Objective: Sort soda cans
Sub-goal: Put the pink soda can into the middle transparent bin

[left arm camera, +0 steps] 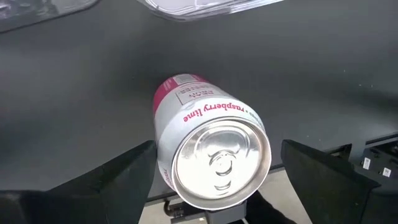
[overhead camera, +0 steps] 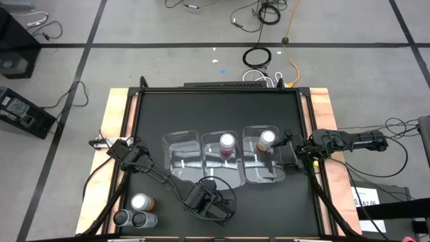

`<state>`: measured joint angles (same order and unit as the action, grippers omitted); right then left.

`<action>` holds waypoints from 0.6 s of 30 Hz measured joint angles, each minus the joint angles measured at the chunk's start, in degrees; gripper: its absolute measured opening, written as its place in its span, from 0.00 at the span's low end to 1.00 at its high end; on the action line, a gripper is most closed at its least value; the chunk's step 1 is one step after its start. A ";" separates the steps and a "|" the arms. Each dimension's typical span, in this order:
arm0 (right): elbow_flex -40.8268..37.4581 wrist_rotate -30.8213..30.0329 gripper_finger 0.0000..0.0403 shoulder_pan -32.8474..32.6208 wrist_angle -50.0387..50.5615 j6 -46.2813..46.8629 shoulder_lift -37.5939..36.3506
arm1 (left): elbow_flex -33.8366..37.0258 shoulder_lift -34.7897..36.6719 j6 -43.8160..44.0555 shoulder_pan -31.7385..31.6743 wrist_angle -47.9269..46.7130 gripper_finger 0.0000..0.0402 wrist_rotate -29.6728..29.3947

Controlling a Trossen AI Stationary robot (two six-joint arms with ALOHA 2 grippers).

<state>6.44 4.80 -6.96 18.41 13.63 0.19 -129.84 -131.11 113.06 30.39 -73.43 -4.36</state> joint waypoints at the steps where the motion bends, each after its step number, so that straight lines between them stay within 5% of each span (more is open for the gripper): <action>1: 0.02 0.00 0.99 0.02 0.00 0.00 0.00 | 0.00 0.00 0.02 -0.02 -0.07 0.88 0.02; 18: 0.02 0.00 0.99 0.02 0.00 -0.02 -0.02 | 0.00 0.04 -0.96 -0.02 -0.38 0.97 1.38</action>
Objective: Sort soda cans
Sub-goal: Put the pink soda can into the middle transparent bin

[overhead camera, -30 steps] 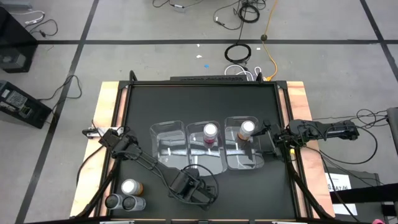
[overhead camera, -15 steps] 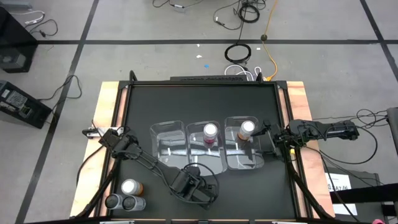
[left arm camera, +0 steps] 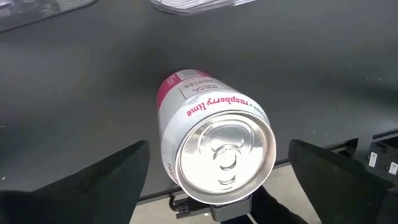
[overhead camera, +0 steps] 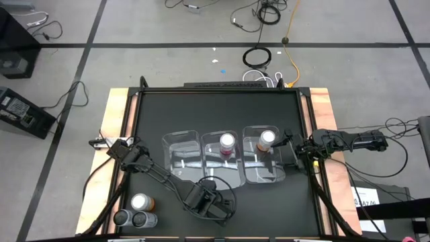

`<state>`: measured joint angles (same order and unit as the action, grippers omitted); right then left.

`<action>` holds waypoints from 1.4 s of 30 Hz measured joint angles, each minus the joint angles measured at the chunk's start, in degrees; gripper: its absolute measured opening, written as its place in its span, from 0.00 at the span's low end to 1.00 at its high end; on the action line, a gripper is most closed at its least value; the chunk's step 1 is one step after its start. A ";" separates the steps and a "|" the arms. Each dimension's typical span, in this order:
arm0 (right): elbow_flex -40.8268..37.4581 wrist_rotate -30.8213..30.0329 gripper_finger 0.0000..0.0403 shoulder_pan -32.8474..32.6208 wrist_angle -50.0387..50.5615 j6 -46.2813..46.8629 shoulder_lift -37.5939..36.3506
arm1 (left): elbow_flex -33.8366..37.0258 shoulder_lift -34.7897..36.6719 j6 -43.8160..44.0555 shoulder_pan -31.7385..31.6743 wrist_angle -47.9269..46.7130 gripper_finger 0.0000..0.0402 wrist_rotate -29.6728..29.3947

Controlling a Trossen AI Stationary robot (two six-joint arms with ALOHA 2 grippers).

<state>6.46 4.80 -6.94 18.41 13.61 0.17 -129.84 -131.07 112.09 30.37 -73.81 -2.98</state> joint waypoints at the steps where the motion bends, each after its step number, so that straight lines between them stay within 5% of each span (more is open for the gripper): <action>1: -0.02 0.00 0.99 0.00 0.00 0.00 0.02 | -0.02 0.00 0.00 0.00 0.04 0.97 0.02; 14: -0.02 0.02 0.99 0.00 0.02 0.02 0.00 | -0.02 0.00 -0.74 -0.09 7.73 0.97 -0.16; 42: -0.02 0.07 0.99 -0.02 0.02 0.70 0.00 | -0.04 0.00 -6.15 -0.21 4.47 0.97 -0.85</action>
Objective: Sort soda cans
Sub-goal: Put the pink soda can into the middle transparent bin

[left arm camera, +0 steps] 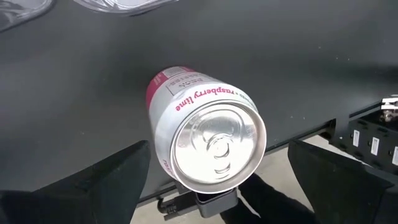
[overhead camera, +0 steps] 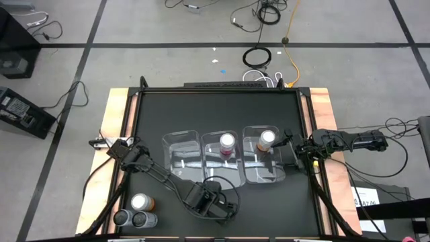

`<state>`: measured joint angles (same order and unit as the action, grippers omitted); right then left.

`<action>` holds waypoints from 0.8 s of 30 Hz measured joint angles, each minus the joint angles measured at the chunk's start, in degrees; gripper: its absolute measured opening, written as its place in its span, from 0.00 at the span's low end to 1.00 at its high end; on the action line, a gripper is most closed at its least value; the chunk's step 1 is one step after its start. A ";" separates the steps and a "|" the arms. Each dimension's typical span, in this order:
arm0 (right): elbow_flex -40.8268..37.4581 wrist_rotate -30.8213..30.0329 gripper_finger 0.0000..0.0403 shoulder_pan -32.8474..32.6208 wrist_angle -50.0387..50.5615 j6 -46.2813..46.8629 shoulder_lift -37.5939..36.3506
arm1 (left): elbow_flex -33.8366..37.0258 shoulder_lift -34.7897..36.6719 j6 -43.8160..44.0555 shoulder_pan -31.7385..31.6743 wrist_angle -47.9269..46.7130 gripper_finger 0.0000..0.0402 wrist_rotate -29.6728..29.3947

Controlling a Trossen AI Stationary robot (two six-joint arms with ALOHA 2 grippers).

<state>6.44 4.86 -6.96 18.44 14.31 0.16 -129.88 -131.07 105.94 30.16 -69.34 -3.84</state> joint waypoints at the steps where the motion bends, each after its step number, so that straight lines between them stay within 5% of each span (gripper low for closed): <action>1: 0.00 0.00 0.99 0.01 0.00 0.00 0.00 | 0.00 0.00 0.06 -0.06 0.00 0.97 -0.03; 24: 0.00 0.00 0.99 0.02 0.00 -0.20 0.00 | -0.07 -2.33 0.35 -0.76 -0.11 0.97 0.80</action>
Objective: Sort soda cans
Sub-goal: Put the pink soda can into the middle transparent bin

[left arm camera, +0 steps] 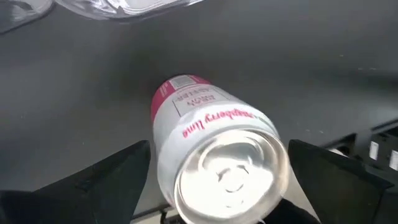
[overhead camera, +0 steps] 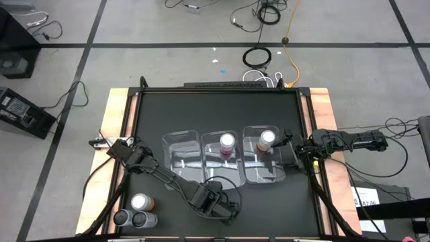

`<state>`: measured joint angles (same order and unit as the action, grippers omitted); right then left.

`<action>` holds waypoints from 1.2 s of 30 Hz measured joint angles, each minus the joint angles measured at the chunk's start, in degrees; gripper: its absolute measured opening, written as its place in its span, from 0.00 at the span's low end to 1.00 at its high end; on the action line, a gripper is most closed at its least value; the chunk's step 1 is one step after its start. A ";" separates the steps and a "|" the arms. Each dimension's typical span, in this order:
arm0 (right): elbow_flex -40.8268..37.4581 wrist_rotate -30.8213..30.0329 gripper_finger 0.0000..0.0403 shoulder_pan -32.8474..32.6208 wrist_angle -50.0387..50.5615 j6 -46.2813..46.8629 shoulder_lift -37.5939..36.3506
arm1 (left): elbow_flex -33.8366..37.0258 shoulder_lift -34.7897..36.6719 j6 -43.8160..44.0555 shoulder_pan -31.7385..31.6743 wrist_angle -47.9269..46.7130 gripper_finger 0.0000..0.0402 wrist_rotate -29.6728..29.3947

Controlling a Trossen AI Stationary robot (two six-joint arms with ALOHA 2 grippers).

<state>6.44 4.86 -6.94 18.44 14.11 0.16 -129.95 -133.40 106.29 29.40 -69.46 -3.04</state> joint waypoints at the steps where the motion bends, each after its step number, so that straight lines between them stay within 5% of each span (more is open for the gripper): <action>1: 0.00 0.00 0.99 -0.01 0.00 0.00 0.00 | 0.00 -0.26 0.10 -0.08 0.12 0.97 0.49; 27: 0.00 -0.02 0.99 -0.02 0.00 0.02 0.00 | 0.02 -3.13 1.38 -0.41 1.04 0.96 3.11; 36: 0.00 -0.02 0.99 0.00 0.00 -0.02 0.00 | 0.04 -3.05 2.80 -0.41 0.82 0.80 3.94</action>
<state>6.44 4.84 -6.94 18.44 14.09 0.16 -129.91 -136.44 109.09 28.99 -68.63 0.91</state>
